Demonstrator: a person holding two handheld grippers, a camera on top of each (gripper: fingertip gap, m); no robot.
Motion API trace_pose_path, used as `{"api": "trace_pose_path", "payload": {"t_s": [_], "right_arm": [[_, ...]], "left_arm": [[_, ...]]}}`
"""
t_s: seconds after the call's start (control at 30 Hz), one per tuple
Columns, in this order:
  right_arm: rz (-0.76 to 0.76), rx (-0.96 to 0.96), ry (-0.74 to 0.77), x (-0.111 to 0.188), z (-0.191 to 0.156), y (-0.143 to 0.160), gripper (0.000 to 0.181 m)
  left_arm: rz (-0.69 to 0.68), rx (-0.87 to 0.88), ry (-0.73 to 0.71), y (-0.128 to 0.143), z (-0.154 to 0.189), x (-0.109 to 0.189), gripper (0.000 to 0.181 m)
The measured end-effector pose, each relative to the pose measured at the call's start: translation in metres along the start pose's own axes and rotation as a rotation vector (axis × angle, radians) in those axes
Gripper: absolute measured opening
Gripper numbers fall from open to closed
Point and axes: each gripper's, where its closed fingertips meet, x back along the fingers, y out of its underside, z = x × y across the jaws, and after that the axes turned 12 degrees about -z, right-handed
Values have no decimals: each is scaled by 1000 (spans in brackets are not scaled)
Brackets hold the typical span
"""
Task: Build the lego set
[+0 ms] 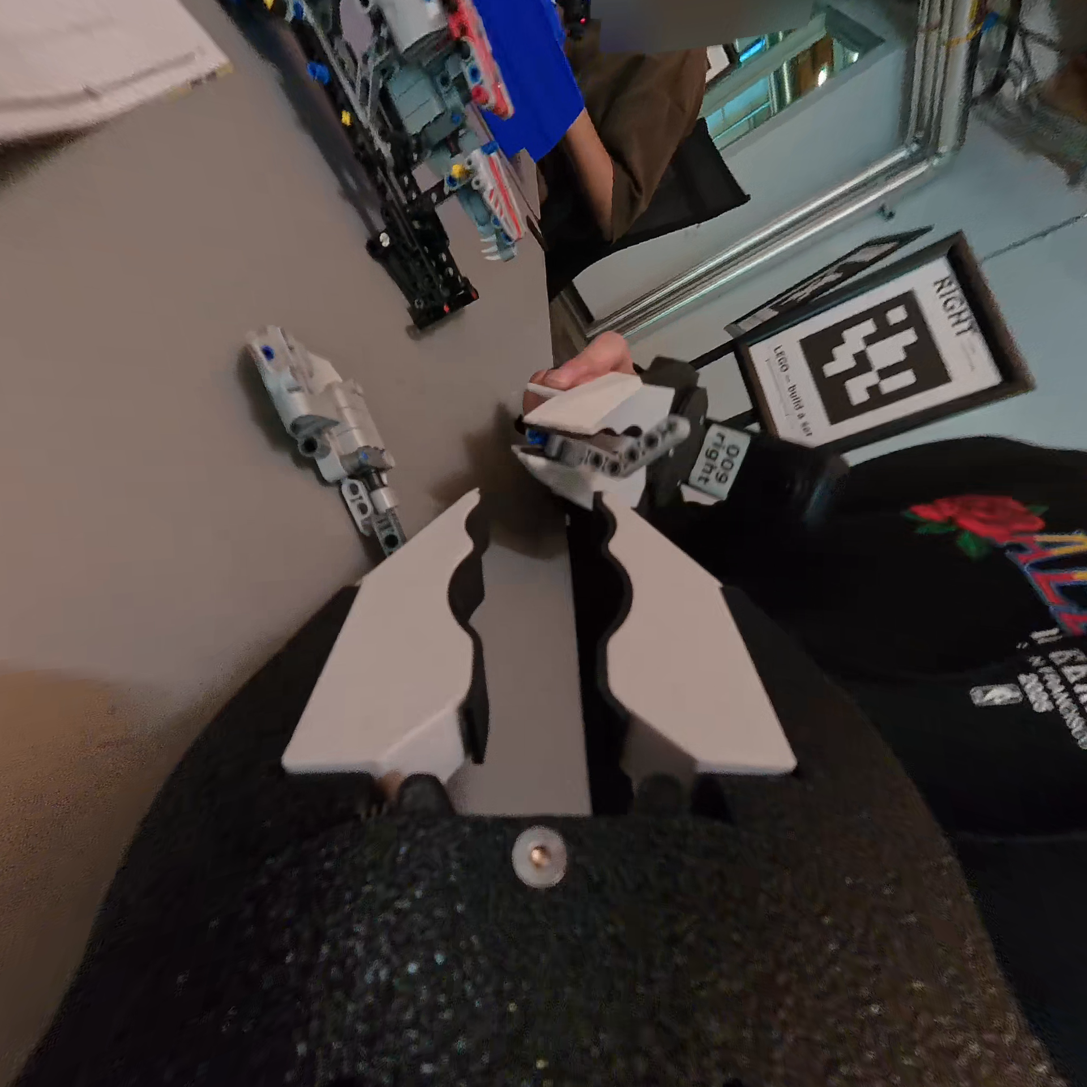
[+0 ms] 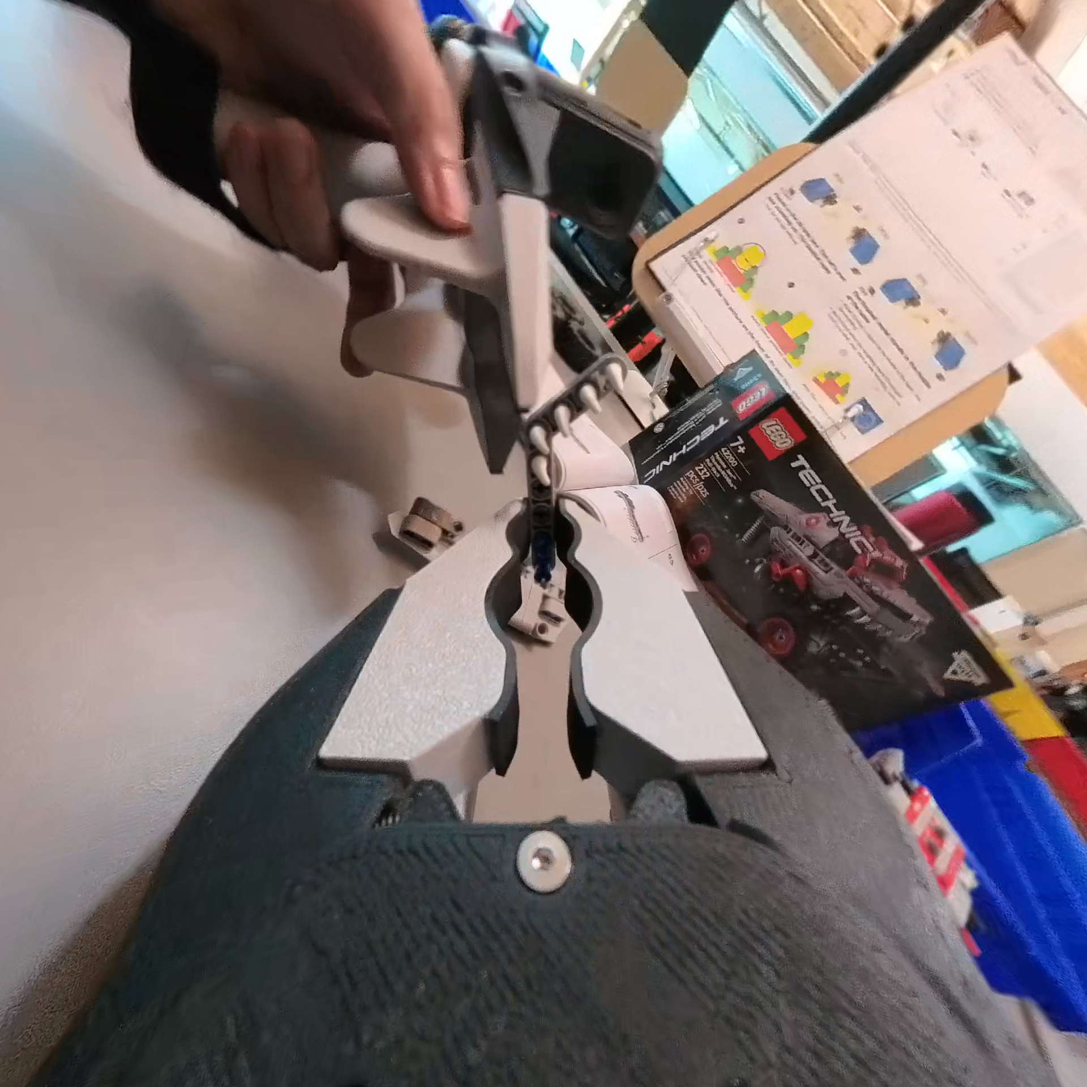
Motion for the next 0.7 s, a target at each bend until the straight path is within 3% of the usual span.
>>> {"api": "trace_pose_path", "payload": {"t_s": [0.1,0.27,0.33,0.5,0.6,0.7], "right_arm": [[43,-148,-26,10,12,1,5],[91,-278,-76,24,16,1,5],[81,-273,-72,27,16,1,5],[79,-237,-77,32,17,-1,5],[67,-220,-62,36,20,2,5],[69,-232,-61,38,21,5,5]], "left_arm": [[-79,-252,-187,2,-11,9,34],[-201,-1165,-688,-27,-40,36,51],[-318,-1369,-773,-39,-52,32,65],[-731,-1887,-934,-55,-77,12,75],[-854,-2060,-862,-48,-83,-3,64],[-926,-2118,-794,-38,-88,-12,41]]}}
